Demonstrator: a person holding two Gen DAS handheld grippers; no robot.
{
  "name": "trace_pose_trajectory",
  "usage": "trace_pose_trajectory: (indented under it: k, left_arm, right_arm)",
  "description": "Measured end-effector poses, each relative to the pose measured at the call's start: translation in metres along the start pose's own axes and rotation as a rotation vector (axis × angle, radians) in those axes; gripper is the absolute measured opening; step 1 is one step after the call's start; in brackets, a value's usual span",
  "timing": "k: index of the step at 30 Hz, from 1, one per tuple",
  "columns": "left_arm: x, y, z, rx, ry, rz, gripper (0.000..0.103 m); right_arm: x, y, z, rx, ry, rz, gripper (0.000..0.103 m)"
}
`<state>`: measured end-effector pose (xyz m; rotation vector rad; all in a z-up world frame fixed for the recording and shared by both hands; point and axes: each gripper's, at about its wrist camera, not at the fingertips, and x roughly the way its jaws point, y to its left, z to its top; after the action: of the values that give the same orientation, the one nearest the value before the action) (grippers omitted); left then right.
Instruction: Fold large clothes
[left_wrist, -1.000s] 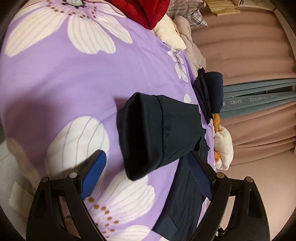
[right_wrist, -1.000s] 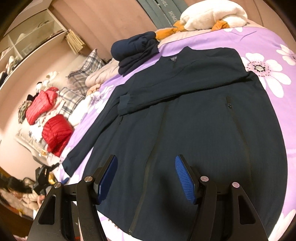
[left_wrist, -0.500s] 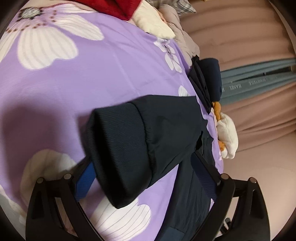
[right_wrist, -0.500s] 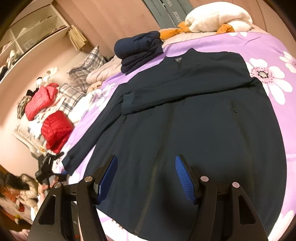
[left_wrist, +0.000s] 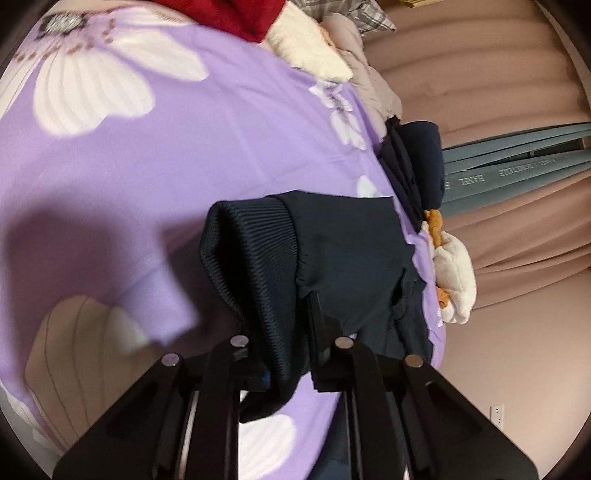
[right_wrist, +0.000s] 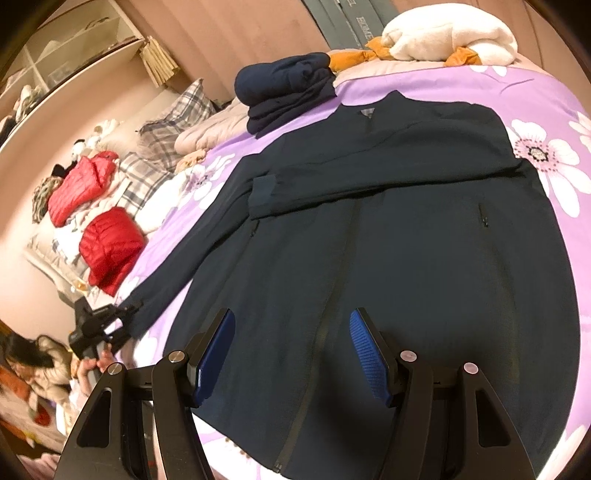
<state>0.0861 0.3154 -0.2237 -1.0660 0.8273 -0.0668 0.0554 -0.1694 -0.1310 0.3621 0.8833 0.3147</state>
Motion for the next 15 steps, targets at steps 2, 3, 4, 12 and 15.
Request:
trace_pose_trajectory:
  k: [2,3,4,12,15]
  left_arm:
    - [-0.003,-0.014,0.009,0.002,0.002,-0.027,0.01]
    - [-0.006,-0.027,0.017,0.01,-0.003,-0.045,0.009]
    - [-0.009,-0.038,0.023,0.02,-0.012,-0.057,0.009]
    - [-0.031,-0.215,0.051,0.28,-0.081,-0.151,0.008]
    - [-0.012,-0.296,0.03,0.432,-0.053,-0.151,0.008]
  right_arm:
    - [0.003,-0.003,0.0,0.007,0.008,0.001,0.064]
    - [0.003,-0.003,0.001,0.009,0.01,0.002,0.064]
    - [0.003,-0.004,0.001,0.012,0.011,0.003,0.064]
    - [-0.005,-0.019,0.001,0.05,-0.024,0.034,0.064]
    - [-0.009,-0.03,-0.001,0.075,-0.039,0.044,0.064]
